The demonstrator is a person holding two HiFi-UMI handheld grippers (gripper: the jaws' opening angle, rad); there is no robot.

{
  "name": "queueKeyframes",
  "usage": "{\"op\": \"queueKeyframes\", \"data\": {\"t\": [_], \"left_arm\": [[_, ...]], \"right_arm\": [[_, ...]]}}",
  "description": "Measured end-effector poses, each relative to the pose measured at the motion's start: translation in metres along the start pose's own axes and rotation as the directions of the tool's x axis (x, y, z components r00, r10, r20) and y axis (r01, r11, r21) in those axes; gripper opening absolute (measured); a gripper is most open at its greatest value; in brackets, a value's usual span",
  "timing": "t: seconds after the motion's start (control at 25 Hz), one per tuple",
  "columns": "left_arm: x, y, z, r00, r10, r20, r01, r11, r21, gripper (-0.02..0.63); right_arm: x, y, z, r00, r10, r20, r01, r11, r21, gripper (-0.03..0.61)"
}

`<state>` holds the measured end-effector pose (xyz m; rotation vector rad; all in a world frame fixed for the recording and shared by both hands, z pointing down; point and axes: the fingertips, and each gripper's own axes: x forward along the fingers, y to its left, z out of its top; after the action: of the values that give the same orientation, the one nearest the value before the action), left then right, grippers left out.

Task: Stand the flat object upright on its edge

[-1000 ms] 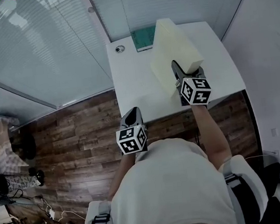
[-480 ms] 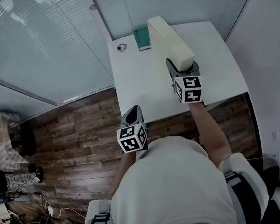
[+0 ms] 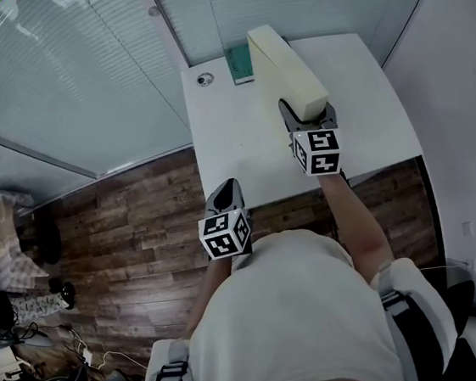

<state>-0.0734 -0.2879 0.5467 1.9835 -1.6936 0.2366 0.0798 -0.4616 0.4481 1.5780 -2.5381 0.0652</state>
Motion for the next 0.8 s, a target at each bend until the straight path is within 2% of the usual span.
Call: {"op": "queueKeyframes", "data": {"t": [0.28,0.48,0.8], "left_arm": [[-0.003,-0.003,-0.003,1.000,-0.001,-0.007,0.001,1.000,-0.001,0.021],[-0.008,-0.002,-0.009,1.000,0.001,-0.019,-0.001,1.000,-0.001,0.021],[-0.021,-0.002,-0.013,1.000,-0.013,-0.029,0.014,1.000,0.013,0.021]], "right_arm": [[0.001,0.002,0.000,1.000,0.026,0.009,-0.026,1.000,0.000,0.297],[-0.003,0.004,0.000,0.999,0.030,0.021,-0.030,1.000,0.007,0.357],[-0.027,0.001,-0.006,1.000,0.004,0.025,-0.005,0.999,0.051,0.362]]}}
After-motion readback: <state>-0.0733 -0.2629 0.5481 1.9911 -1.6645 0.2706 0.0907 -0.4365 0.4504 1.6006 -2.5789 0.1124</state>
